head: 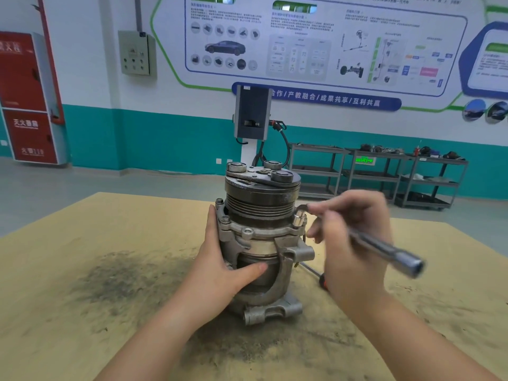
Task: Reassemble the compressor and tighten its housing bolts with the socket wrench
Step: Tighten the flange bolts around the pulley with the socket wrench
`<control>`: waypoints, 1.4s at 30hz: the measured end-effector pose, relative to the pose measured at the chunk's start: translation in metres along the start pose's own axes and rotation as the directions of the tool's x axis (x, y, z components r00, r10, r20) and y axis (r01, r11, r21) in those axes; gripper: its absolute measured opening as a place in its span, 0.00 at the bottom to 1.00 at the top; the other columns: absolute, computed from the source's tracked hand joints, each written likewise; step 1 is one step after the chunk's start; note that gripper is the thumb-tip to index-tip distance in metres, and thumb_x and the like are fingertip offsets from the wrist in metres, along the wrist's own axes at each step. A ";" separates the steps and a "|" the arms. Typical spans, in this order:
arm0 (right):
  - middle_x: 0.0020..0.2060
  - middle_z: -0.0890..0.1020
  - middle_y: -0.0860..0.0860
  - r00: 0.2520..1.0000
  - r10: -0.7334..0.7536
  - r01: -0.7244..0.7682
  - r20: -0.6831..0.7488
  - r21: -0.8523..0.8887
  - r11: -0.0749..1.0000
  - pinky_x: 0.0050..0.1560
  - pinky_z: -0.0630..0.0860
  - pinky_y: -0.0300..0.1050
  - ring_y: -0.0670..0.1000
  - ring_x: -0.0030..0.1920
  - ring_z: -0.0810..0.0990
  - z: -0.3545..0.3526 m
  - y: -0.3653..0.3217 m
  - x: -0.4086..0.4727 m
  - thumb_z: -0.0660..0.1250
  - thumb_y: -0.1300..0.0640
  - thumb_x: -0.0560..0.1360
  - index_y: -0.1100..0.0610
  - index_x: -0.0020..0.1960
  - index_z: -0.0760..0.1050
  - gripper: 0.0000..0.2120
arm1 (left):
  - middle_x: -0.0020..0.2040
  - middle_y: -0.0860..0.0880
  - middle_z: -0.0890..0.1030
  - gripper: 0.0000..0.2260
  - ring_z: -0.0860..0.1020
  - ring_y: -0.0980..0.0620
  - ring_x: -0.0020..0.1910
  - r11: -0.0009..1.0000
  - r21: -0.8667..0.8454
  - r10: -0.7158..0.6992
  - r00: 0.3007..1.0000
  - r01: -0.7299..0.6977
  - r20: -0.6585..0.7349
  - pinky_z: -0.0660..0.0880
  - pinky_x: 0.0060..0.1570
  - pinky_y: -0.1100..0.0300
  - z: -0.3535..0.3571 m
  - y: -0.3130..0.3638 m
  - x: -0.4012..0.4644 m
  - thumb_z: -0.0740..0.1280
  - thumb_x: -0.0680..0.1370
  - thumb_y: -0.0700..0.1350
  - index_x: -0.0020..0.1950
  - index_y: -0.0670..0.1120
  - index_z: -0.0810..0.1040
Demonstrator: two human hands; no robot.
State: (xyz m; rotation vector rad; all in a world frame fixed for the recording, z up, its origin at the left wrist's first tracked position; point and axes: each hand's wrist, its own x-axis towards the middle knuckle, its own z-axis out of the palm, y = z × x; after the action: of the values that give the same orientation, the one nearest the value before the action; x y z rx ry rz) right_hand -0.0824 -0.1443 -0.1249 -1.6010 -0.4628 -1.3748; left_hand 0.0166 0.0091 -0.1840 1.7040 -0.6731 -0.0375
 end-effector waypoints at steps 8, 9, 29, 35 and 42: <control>0.46 0.83 0.47 0.962 -0.138 0.220 0.238 -0.365 0.905 0.48 0.80 0.43 0.45 0.48 0.81 0.003 -0.014 0.011 0.64 0.61 0.76 0.60 0.51 0.80 0.07 | 0.65 0.80 0.62 0.53 0.65 0.77 0.65 0.998 -0.007 0.059 0.998 -0.059 0.014 0.66 0.68 0.63 -0.001 -0.004 0.002 0.79 0.68 0.51 0.73 0.74 0.40; 0.45 0.83 0.45 0.982 -0.080 0.130 0.168 -0.311 0.941 0.45 0.80 0.44 0.46 0.46 0.82 0.002 -0.017 0.014 0.63 0.59 0.78 0.56 0.52 0.78 0.06 | 0.66 0.77 0.64 0.53 0.66 0.77 0.64 0.999 -0.012 0.045 0.999 -0.045 0.004 0.67 0.65 0.66 -0.001 -0.004 0.001 0.79 0.68 0.51 0.68 0.79 0.39; 0.31 0.81 0.56 0.576 0.813 -0.688 0.085 0.588 0.426 0.29 0.74 0.39 0.49 0.26 0.73 -0.015 -0.001 0.043 0.56 0.65 0.77 0.60 0.45 0.69 0.05 | 0.62 0.77 0.65 0.49 0.66 0.85 0.53 0.998 -0.004 0.056 0.998 -0.056 -0.002 0.67 0.44 0.84 -0.001 -0.006 0.003 0.78 0.68 0.51 0.60 0.82 0.40; 0.28 0.79 0.53 0.614 0.788 -0.594 0.045 0.683 0.424 0.28 0.71 0.37 0.49 0.25 0.72 -0.011 0.006 0.034 0.55 0.65 0.77 0.58 0.43 0.69 0.07 | 0.66 0.76 0.65 0.50 0.67 0.81 0.58 0.998 -0.017 0.063 0.998 -0.063 0.007 0.67 0.50 0.80 -0.001 -0.004 0.002 0.78 0.69 0.51 0.67 0.79 0.40; 0.34 0.81 0.50 0.980 0.199 -0.191 -0.016 0.202 0.961 0.30 0.74 0.40 0.50 0.29 0.76 -0.005 0.002 0.008 0.58 0.63 0.75 0.55 0.45 0.70 0.05 | 0.66 0.73 0.68 0.49 0.69 0.76 0.61 0.998 -0.020 0.064 0.998 -0.064 0.001 0.69 0.55 0.78 -0.001 -0.002 0.002 0.79 0.67 0.52 0.60 0.84 0.42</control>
State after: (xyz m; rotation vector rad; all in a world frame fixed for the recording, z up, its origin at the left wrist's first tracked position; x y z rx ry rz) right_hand -0.0817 -0.1513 -0.1190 -1.4160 -0.3966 -1.1686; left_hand 0.0190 0.0092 -0.1845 1.6622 -0.7257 -0.0011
